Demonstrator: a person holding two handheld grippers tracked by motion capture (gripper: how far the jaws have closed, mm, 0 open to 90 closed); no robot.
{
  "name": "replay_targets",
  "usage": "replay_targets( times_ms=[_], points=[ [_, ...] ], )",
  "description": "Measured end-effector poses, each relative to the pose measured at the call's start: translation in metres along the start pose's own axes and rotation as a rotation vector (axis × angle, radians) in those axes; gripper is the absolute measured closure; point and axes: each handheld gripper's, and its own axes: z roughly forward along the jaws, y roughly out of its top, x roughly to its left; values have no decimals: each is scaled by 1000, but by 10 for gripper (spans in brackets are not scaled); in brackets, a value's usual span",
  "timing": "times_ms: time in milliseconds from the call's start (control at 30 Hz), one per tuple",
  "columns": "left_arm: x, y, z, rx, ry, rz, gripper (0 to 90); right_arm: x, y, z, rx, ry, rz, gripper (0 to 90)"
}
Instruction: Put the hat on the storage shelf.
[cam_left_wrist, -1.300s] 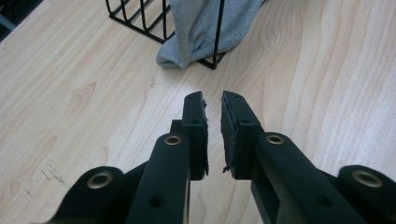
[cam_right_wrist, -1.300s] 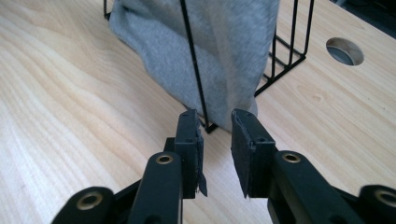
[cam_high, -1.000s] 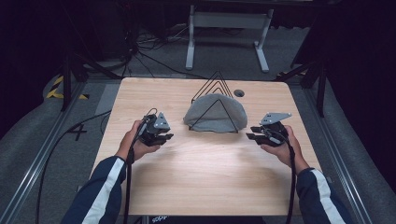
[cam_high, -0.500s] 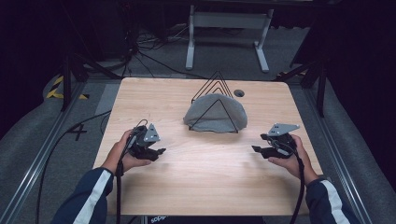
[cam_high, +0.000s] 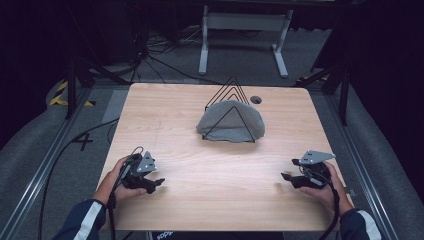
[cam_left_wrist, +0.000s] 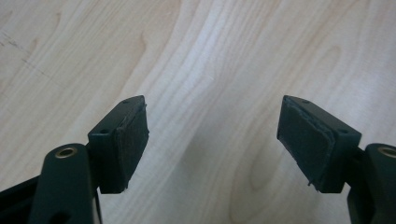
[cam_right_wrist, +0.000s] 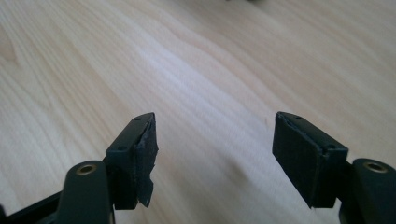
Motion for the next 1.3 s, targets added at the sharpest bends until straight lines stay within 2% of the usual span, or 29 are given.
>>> replay_targets(
  times_ms=[100, 200, 233, 333, 400, 433, 500, 567, 600, 633, 667, 800, 1300],
  points=[
    [-2, -14, -2, -13, -1, -14, 245, 0, -18, -3, 2, 19, 30, 310],
    [-4, -23, -3, -11, -10, -32, 244, 0, -25, -4, 4, 13, 38, 303],
    [-5, -27, -3, -20, -11, -44, 241, 0, -33, -6, -5, 25, 58, 299],
    [-7, -40, -7, -44, -26, -87, 238, 1, -41, -8, -13, 27, 78, 280],
    [-7, -43, -8, -50, -30, -96, 234, 1, -46, -9, -33, 31, 90, 277],
    [-8, -49, -8, -64, -49, -114, 225, 2, -48, -9, -39, 29, 97, 276],
    [-7, -51, -8, -73, -58, -121, 222, 1, -49, -10, -49, 26, 103, 275],
    [-7, -56, -8, -94, -68, -153, 215, 2, -52, -9, -71, 11, 117, 266],
    [-7, -61, -6, -126, -84, -190, 198, 2, -54, -10, -79, -4, 129, 265],
    [-6, -61, -7, -116, -74, -175, 192, 2, -54, -9, -81, -9, 133, 265],
    [-8, -61, -6, -126, -69, -192, 192, 1, -54, -10, -80, -16, 141, 264],
    [-8, -61, -7, -118, -69, -193, 192, 0, -54, -9, -74, -43, 162, 224],
    [-7, -61, -6, -108, -53, -197, 147, 0, -54, -10, -67, -49, 169, 213]
  ],
)
